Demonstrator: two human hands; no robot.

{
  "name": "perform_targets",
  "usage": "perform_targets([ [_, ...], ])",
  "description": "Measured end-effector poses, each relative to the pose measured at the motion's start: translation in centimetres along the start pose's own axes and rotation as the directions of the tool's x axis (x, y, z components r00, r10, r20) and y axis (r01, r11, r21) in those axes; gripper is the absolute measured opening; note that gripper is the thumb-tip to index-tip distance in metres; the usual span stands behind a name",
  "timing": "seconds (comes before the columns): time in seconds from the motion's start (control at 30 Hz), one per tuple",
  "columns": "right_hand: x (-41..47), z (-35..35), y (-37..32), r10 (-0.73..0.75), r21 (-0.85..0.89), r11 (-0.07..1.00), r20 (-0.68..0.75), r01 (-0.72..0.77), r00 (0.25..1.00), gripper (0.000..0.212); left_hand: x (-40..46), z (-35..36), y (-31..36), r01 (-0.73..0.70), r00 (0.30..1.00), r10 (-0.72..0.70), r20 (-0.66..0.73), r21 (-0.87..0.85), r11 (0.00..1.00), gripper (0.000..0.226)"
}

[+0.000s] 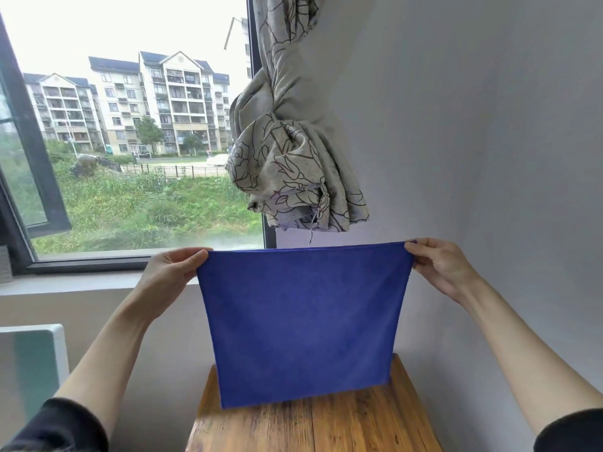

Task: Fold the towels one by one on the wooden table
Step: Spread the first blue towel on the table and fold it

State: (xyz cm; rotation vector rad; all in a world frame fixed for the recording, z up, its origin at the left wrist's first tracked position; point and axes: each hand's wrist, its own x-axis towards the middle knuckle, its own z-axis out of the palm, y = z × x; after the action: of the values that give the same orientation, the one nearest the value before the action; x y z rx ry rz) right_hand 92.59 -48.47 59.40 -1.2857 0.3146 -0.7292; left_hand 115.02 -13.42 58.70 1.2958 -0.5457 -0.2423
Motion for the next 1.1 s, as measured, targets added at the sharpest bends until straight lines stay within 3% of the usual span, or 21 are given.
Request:
perform_targets([
  [0.17, -0.1, -0.3, 0.0, 0.007, -0.048, 0.999, -0.031, -0.009, 0.999, 0.015, 0.3, 0.4, -0.9, -0.042, 0.999, 0.044, -0.019, 0.106, 0.993, 0.021],
  [0.27, -0.2, -0.8, 0.4, 0.015, -0.286, 0.958, 0.012, -0.011, 1.0, 0.031, 0.4, 0.0, -1.9, -0.065, 0.996, 0.08, -0.035, 0.309, 0.949, 0.023],
  [0.33, -0.4, -0.9, 1.0, 0.013, -0.518, 0.855, 0.034, 0.007, 0.999, 0.033, 0.3, -0.4, -2.7, -0.047, 0.997, 0.067, -0.031, 0.431, 0.901, 0.016],
  [0.43, -0.6, -0.9, 2.7, 0.075, -0.799, 0.6, 0.106, 0.04, 0.992, 0.024, -0.1, -1.0, -4.6, -0.031, 0.999, 0.038, 0.002, 0.602, 0.798, 0.009],
  [0.53, -0.4, -0.8, 5.5, 0.185, -0.923, 0.384, 0.11, 0.031, 0.977, 0.021, -0.6, -1.3, -7.5, 0.02, 1.0, -0.028, -0.001, 0.71, 0.704, 0.01],
  [0.63, 0.4, -0.7, 8.9, 0.179, -0.957, 0.29, 0.03, -0.024, 0.983, 0.021, -0.2, -1.4, -10.5, 0.091, 0.995, -0.094, -0.039, 0.764, 0.639, 0.01],
  [0.77, 1.6, -0.2, 12.5, 0.062, -0.945, 0.308, -0.095, -0.109, 0.994, 0.02, 0.6, -0.9, -13.5, 0.156, 0.988, -0.093, -0.126, 0.75, 0.643, 0.009],
  [0.93, 2.1, -0.3, 14.5, -0.155, -0.925, 0.38, -0.083, -0.018, 0.984, 0.02, 0.9, -0.5, -14.7, 0.089, 0.98, 0.053, -0.191, 0.664, 0.742, 0.005],
  [1.1, -0.4, -2.2, 17.1, -0.067, -0.884, 0.465, -0.098, -0.056, 0.993, 0.016, -2.9, -1.7, -17.2, 0.118, 0.986, -0.021, -0.163, 0.616, 0.779, 0.006],
])
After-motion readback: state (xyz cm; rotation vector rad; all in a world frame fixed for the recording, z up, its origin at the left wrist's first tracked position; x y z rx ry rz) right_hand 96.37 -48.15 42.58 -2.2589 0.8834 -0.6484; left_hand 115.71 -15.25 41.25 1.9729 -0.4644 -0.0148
